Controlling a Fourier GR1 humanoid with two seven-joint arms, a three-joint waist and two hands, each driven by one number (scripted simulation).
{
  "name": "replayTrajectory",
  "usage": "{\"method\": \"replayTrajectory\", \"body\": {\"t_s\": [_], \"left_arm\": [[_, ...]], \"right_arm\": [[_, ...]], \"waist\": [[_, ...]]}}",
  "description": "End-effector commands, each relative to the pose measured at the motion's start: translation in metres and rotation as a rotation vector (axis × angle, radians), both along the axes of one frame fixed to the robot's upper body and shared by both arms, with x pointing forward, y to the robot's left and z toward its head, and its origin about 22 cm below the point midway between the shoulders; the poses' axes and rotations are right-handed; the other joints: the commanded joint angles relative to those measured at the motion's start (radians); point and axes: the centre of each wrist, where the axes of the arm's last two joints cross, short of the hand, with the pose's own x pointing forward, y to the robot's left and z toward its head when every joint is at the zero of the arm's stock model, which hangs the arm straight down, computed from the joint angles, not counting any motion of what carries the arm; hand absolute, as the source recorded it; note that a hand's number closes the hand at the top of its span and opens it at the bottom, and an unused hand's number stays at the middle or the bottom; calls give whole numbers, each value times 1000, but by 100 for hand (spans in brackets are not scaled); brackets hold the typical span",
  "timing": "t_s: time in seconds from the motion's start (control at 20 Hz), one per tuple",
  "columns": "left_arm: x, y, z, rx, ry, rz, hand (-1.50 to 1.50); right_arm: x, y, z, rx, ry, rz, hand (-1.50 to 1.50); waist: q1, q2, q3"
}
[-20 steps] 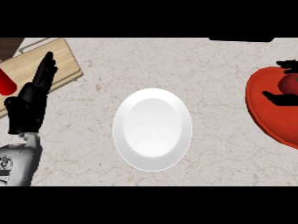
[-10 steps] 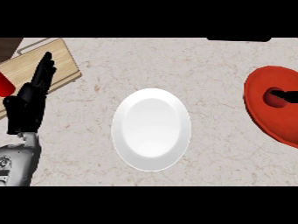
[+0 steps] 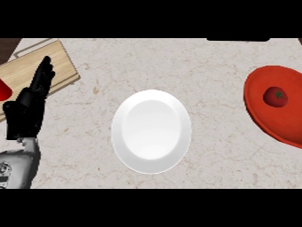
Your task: Pick the tomato from the plate and place it in the bowl
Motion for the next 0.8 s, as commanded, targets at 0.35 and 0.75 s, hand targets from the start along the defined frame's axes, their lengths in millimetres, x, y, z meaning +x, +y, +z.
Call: {"method": "replayTrajectory", "body": {"t_s": [0.35,0.75], "left_arm": [[-12,-5,-8,-13,-11,-1,0],[-3,-2,-1,-6,-2,31,0]], "right_arm": [[-69,-47,-6,83,-25,149,-150],[-90,-50,-20,87,-12,182,-150]], "waist": [[-15,-7,0],[-22,-9,0]]}}
